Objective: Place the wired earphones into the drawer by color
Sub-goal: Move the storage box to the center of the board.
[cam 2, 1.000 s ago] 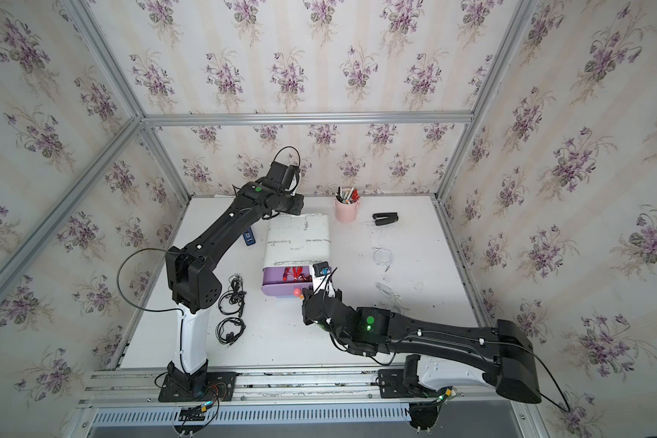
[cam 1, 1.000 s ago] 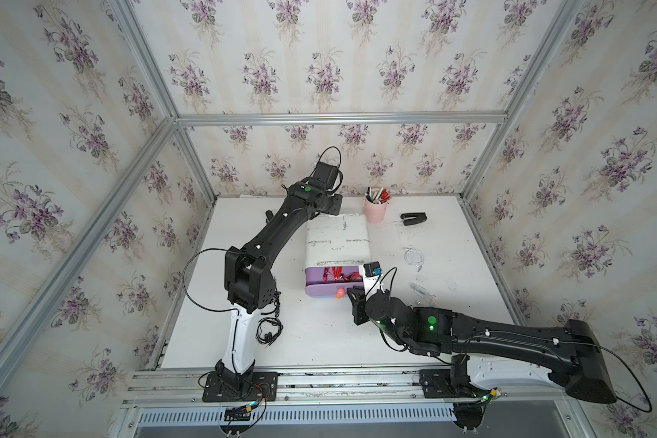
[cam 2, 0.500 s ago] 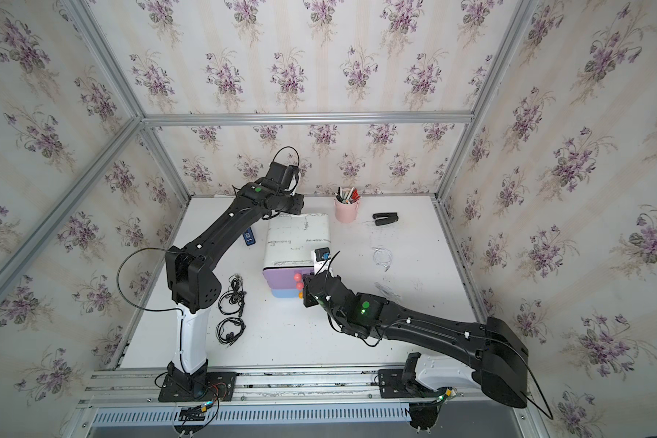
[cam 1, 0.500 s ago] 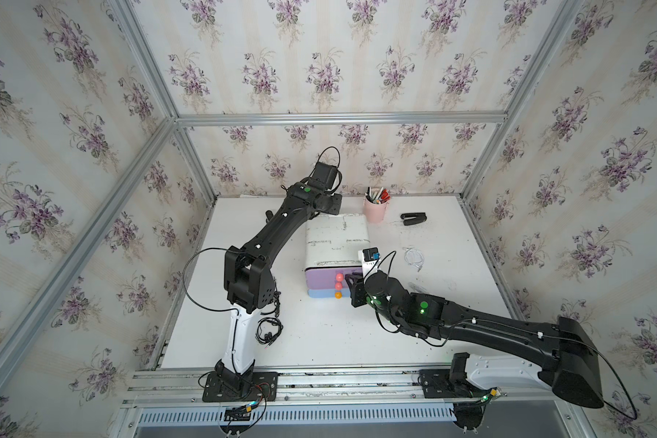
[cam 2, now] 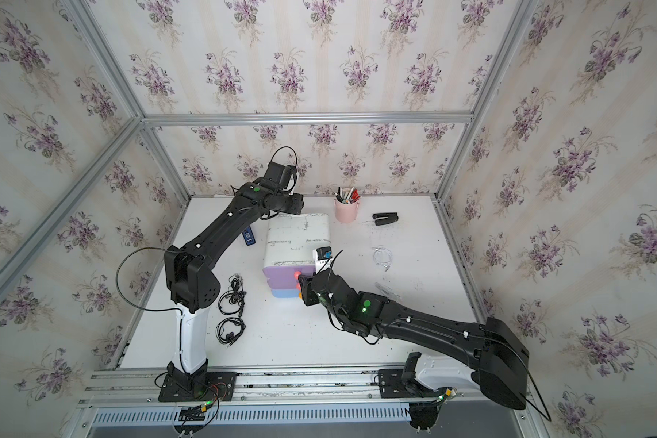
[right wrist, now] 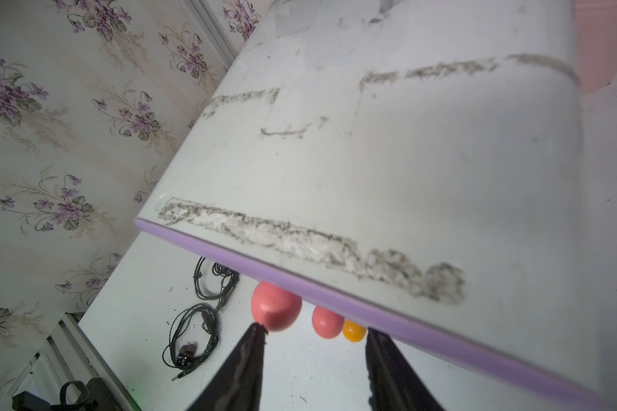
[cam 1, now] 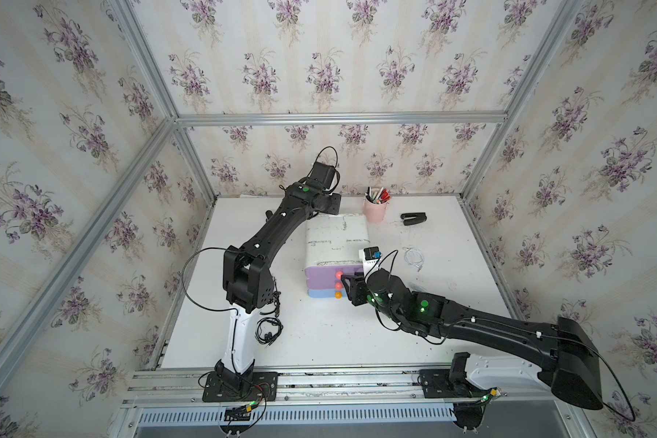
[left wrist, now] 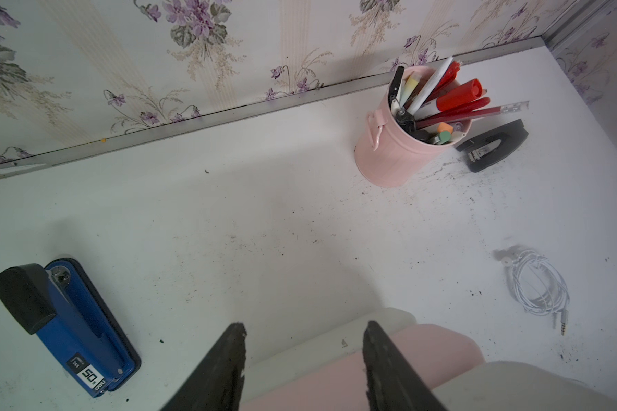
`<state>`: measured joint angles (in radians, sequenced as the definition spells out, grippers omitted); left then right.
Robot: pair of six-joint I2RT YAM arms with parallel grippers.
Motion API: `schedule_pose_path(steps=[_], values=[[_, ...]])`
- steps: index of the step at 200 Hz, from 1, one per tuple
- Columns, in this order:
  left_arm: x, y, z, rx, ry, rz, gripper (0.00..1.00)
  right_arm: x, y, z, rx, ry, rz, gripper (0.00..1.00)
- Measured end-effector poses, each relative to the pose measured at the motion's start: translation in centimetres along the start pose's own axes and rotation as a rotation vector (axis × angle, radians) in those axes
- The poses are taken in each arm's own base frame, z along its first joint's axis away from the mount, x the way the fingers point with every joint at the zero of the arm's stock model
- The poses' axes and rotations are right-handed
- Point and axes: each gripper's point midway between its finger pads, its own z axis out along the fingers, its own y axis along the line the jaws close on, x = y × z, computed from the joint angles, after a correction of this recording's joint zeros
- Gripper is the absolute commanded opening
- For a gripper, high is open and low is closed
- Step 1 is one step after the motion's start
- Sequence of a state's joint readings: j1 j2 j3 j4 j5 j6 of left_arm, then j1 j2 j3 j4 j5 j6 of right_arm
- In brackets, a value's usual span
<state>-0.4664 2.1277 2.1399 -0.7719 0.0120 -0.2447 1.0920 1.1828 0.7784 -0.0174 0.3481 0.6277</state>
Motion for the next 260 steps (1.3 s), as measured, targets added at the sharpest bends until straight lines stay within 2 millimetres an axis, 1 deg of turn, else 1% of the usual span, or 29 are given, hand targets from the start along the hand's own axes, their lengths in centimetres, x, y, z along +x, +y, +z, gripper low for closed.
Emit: schedule_pose_path(steps=[20,37,59,75,90,104,118,136,152,165,181,196,214,224,239,260], values=[[0.5,0.3,-0.2,0.008,0.025,-0.011,0.69,1.1,-0.6,-1.1,-0.037,0.011,0.048,0.58],[1.1,0.7,-0.5,0.002,0.048,-0.016,0.71,3.1,-1.6,-1.8,-0.063,0.043,0.099,0.60],[1.7,1.3,-0.7,-0.008,0.072,-0.022,0.72,5.5,-2.5,-1.5,-0.082,0.084,0.166,0.61],[1.9,1.6,-0.9,-0.012,0.079,-0.024,0.75,6.7,-2.4,-1.0,-0.091,0.111,0.203,0.62],[2.2,1.7,-1.1,-0.015,0.088,-0.025,0.77,6.8,-1.5,-0.7,-0.126,0.114,0.234,0.62],[2.3,1.8,-1.1,-0.017,0.094,-0.026,0.81,6.6,-0.8,-0.5,-0.151,0.102,0.252,0.63],[2.4,2.1,-1.1,-0.020,0.096,-0.033,0.88,6.4,-0.5,-0.4,-0.168,0.089,0.273,0.63],[2.4,2.3,-1.2,-0.024,0.099,-0.042,1.00,6.6,-0.2,-0.4,-0.184,0.084,0.296,0.63],[2.3,2.3,-1.7,-0.024,0.101,-0.043,0.99,6.9,0.2,-0.5,-0.200,0.086,0.317,0.64],[1.8,2.3,-2.4,-0.023,0.087,-0.045,0.99,7.2,0.3,-0.4,-0.206,0.089,0.321,0.64],[1.1,2.3,-3.6,-0.018,0.061,-0.046,0.99,7.3,0.8,-0.3,-0.216,0.084,0.336,0.64],[1.1,2.4,-4.8,-0.020,0.049,-0.049,0.99,7.5,1.2,-0.1,-0.217,0.088,0.335,0.63],[1.8,2.9,-6.3,-0.032,0.047,-0.060,0.99,7.6,1.6,-0.2,-0.217,0.094,0.348,0.63],[2.5,3.4,-7.3,-0.041,0.049,-0.072,0.99,7.7,1.6,-0.4,-0.212,0.100,0.350,0.63],[3.5,4.0,-8.7,-0.053,0.049,-0.095,0.99,7.6,0.9,-0.9,-0.191,0.092,0.365,0.63],[5.2,4.4,-10.7,-0.056,0.036,-0.137,0.99,7.0,-0.5,-1.5,-0.155,0.061,0.373,0.63]])
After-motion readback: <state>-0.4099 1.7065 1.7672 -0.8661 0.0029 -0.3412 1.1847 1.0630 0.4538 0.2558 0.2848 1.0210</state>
